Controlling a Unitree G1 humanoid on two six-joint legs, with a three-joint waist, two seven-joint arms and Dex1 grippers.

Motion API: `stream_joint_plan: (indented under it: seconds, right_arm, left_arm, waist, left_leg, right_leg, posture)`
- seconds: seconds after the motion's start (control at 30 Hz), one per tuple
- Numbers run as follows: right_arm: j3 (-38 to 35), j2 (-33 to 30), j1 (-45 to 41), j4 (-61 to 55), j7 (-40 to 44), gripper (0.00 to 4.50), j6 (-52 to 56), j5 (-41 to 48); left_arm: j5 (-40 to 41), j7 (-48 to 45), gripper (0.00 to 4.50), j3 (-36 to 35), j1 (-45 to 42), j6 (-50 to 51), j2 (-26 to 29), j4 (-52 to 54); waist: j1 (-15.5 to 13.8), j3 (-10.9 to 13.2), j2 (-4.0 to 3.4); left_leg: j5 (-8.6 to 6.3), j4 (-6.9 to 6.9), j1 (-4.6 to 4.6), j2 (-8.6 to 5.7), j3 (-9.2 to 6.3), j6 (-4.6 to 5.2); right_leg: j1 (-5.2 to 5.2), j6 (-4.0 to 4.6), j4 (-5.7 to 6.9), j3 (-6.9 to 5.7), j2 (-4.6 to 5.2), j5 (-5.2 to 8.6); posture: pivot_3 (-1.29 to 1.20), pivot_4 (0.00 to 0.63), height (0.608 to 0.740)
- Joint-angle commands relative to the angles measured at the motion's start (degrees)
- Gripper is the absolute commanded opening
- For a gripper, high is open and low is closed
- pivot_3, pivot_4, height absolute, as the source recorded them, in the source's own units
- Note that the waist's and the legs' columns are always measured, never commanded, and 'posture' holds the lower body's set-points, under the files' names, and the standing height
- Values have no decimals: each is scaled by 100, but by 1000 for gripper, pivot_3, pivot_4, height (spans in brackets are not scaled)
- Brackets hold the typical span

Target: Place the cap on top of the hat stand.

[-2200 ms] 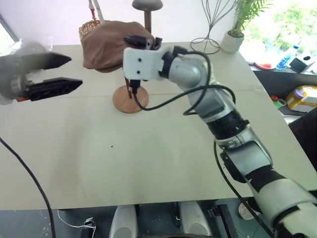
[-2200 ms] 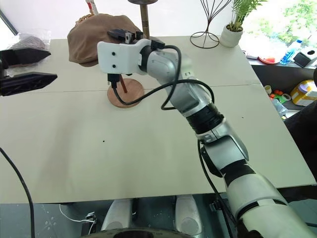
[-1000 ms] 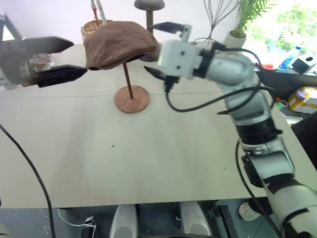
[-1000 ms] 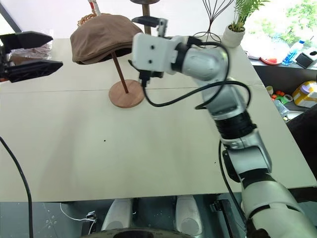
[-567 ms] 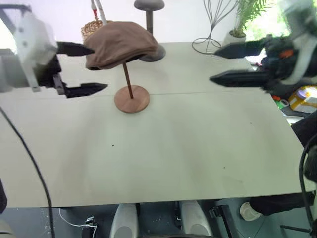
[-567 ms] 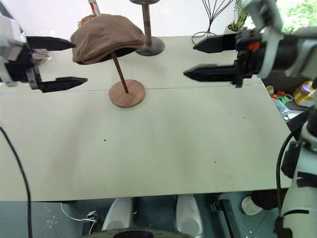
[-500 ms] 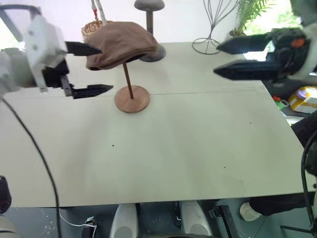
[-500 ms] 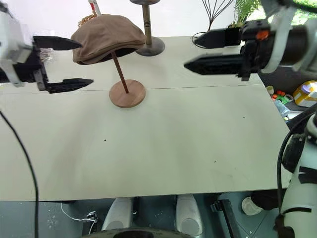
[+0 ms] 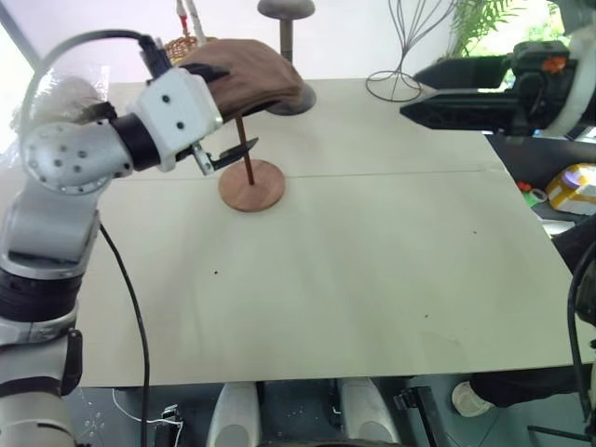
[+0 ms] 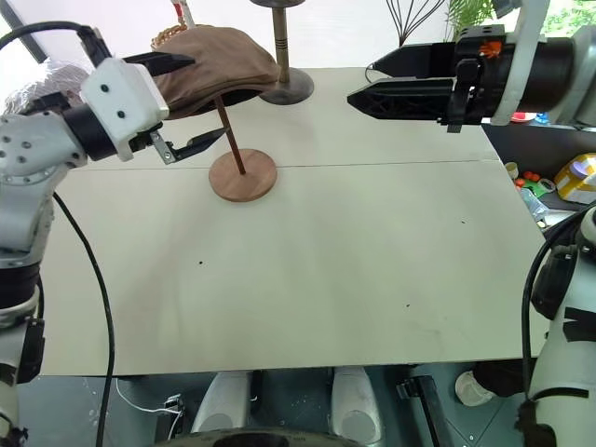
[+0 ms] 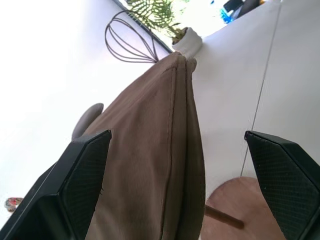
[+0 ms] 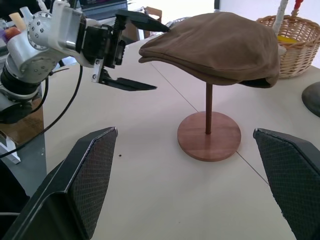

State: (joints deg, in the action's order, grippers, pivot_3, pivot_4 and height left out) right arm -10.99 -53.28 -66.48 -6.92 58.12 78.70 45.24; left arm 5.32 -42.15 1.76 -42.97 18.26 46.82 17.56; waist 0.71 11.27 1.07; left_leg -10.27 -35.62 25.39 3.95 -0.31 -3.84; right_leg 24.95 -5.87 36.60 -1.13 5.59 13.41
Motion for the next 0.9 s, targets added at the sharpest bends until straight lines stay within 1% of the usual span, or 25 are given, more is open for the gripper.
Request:
stream_joint_plan:
  seconds: [0.03,0.13,0.2,0.23,0.27,0.4,0.47,0.57,0.73,0.83,0.9]
  right_arm:
    - [3,-105,-25,-95,-22,4456,-263,55]
    - [69,-79,34,-98,-54,4456,-414,54]
    - [91,-68,57,-98,-77,4500,-467,75]
    - [96,-69,61,-94,-85,4500,-480,86]
    - [105,-60,78,-99,-95,4500,-503,92]
    - [122,-51,96,-110,-111,4500,-556,123]
    - [127,-49,110,-110,-117,4500,-574,136]
    - [151,-53,150,-110,-117,4500,-632,144]
    - [198,-61,219,-105,-112,4500,-709,155]
    - [221,-55,314,-132,-103,4500,-775,150]
    - [246,-47,369,-137,-108,4500,-831,140]
  left_arm:
    - [-521,291,4500,191,-231,-136,-82,246]
    - [-839,285,4500,352,-268,-317,-82,145]
    - [-934,285,3943,366,-261,-451,-93,82]
    - [-961,282,3597,359,-258,-493,-105,66]
    - [-968,240,3159,348,-238,-526,-95,52]
    - [-979,124,1012,287,-199,-594,-48,52]
    - [-996,115,43,253,-178,-625,-53,51]
    - [-1023,130,43,195,-157,-718,-63,-12]
    - [-1094,185,43,50,-261,-1253,44,-310]
    - [-993,225,43,-174,-328,-1918,106,-695]
    - [-827,264,43,-376,-366,-2627,103,-1039]
  waist:
    - [-5,0,0]
    - [-6,0,0]
    - [-6,0,0]
    - [-6,0,0]
    - [-6,0,0]
    - [-7,0,0]
    - [-7,0,0]
    - [-9,0,0]
    - [-8,0,0]
    - [-7,0,0]
    - [-3,0,0]
  left_leg:
    - [0,0,0,0,0,0]
    - [0,-1,0,0,0,0]
    - [0,-1,0,0,0,0]
    - [0,-1,1,0,0,0]
    - [0,-1,0,0,0,0]
    - [0,-2,0,0,0,0]
    - [0,-3,0,0,0,0]
    - [0,-3,0,0,0,0]
    - [0,-4,0,0,0,0]
    - [0,-4,0,0,0,0]
    - [0,-4,0,0,0,0]
  right_leg:
    - [0,0,0,0,0,0]
    - [0,0,0,2,0,0]
    - [0,0,0,2,-1,0]
    - [1,0,0,2,-1,0]
    - [0,0,0,2,-1,0]
    - [0,0,1,2,-1,0]
    - [-1,0,1,2,-1,0]
    - [-1,0,1,2,-1,0]
    - [-1,0,1,2,-1,0]
    - [0,0,2,2,-1,0]
    - [0,0,2,2,-1,0]
  posture:
    - [0,150,728]
    - [0,150,728]
    - [0,150,728]
    - [0,150,728]
    - [0,150,728]
    - [0,150,728]
    - [0,150,728]
    - [0,150,728]
    - [0,150,728]
    - [0,150,728]
    - [0,150,728]
